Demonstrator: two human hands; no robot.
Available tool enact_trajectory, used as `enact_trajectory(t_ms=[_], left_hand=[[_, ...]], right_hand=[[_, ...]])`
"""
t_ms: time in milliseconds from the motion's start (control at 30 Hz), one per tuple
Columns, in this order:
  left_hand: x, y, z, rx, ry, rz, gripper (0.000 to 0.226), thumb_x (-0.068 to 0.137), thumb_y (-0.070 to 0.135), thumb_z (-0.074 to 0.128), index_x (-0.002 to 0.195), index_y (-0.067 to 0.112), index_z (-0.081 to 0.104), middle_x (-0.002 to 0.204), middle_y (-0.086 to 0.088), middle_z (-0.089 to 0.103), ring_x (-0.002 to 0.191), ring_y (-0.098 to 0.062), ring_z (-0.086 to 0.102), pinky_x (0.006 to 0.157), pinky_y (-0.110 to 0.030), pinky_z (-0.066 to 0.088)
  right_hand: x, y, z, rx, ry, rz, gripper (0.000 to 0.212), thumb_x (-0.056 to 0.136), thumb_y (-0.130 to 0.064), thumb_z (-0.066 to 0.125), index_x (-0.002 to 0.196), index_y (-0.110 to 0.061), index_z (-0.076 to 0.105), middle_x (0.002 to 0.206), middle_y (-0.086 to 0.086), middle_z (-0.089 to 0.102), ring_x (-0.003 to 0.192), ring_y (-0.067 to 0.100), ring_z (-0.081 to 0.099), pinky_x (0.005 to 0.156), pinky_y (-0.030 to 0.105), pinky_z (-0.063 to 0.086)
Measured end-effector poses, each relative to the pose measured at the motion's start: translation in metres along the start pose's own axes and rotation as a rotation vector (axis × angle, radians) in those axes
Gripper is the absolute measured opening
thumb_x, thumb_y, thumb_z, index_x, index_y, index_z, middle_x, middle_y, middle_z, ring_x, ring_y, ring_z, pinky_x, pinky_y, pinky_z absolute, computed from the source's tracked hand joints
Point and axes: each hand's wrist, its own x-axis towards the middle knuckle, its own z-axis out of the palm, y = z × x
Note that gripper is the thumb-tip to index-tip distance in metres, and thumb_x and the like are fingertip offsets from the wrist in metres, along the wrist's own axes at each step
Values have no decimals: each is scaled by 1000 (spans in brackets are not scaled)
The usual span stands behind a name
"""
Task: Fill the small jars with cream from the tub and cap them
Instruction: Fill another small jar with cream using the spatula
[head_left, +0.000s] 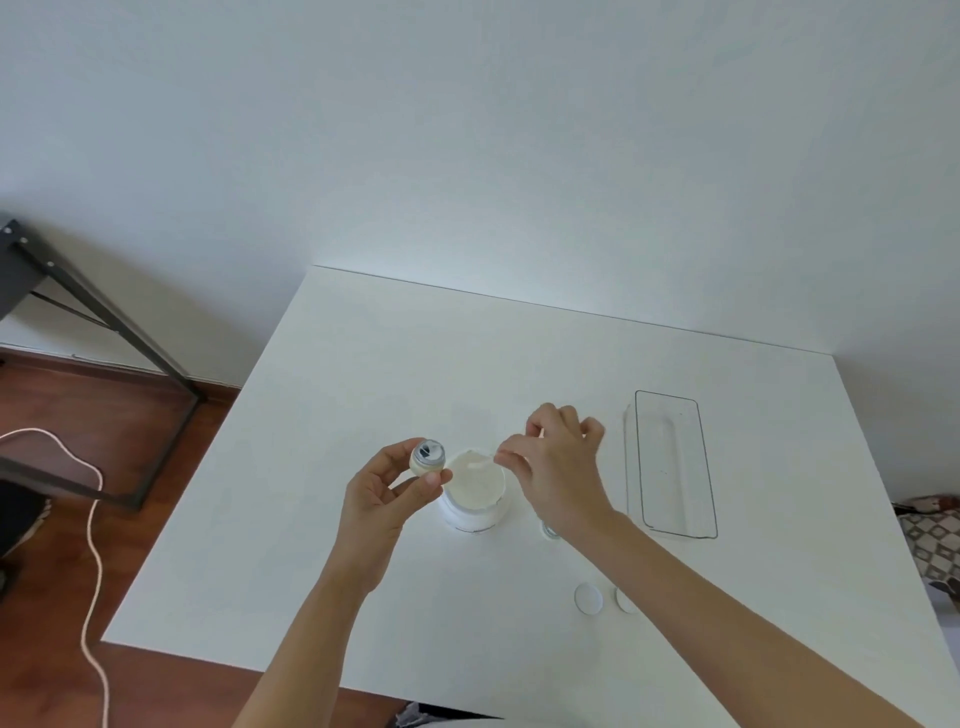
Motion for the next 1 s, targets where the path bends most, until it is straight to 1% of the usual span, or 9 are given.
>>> enact_trajectory(t_ms=[200,367,433,533,600,767,867,900,1000], left_hand=[[-3,-4,-7,24,23,-1,37,88,8,73,124,16,65,122,-3,72,100,-26,75,83,-25,58],[-3,-3,-10,2,62,-6,36,85,14,73,120,14,62,118,-9,72,97,-27,76,81,-26,58],[-2,-4,-10,28,53,-8,32,88,12,76,118,16,64,118,-8,73,97,-25,76,80,-25,58],[0,-3,-9,57,40,-20,43,77,25,81,117,21,66,117,-2,73,97,-20,74,80,-25,57],[1,-4,-7,64,33,-28,46,75,22,81,118,21,65,118,0,74,95,-15,72,83,-26,55],[4,-5,-2,108,19,-24,34,85,6,78,114,20,66,115,-1,75,93,-9,71,83,-23,53],[6,-5,1,147,7,-16,27,90,4,71,113,18,66,112,1,75,92,-9,71,85,-24,53],[6,-5,3,158,3,-14,25,90,5,72,112,18,67,110,2,75,93,-9,71,85,-24,54],[8,-4,8,170,-14,-27,23,89,9,74,107,22,69,105,7,76,94,-9,72,81,-16,53]], right_hand=[[16,-15,32,-211,-245,-123,22,91,-27,58,79,-16,72,95,4,49,99,30,45,85,36,15],[16,-16,44,-175,-378,-69,24,96,-29,50,89,-16,69,105,3,47,104,27,36,88,37,16],[16,-14,44,-130,-406,1,24,96,-32,49,94,-19,69,107,2,49,103,26,37,86,37,19],[15,-10,38,-22,-418,174,24,96,-34,49,95,-22,69,107,2,51,102,25,40,81,35,19],[15,-5,32,67,-433,319,25,96,-35,48,92,-21,70,104,2,51,101,25,42,79,33,20],[12,8,12,330,-462,601,29,93,-33,50,77,-20,70,77,-3,60,93,24,54,76,36,23],[9,14,-3,532,-456,716,27,91,-32,55,74,-18,71,56,-17,60,74,17,54,81,37,29],[9,16,-8,613,-442,739,27,92,-31,56,74,-15,71,59,-18,61,76,17,57,86,39,34],[7,20,-24,786,-395,794,27,93,-29,58,78,-12,72,95,-3,73,105,24,60,103,46,38]])
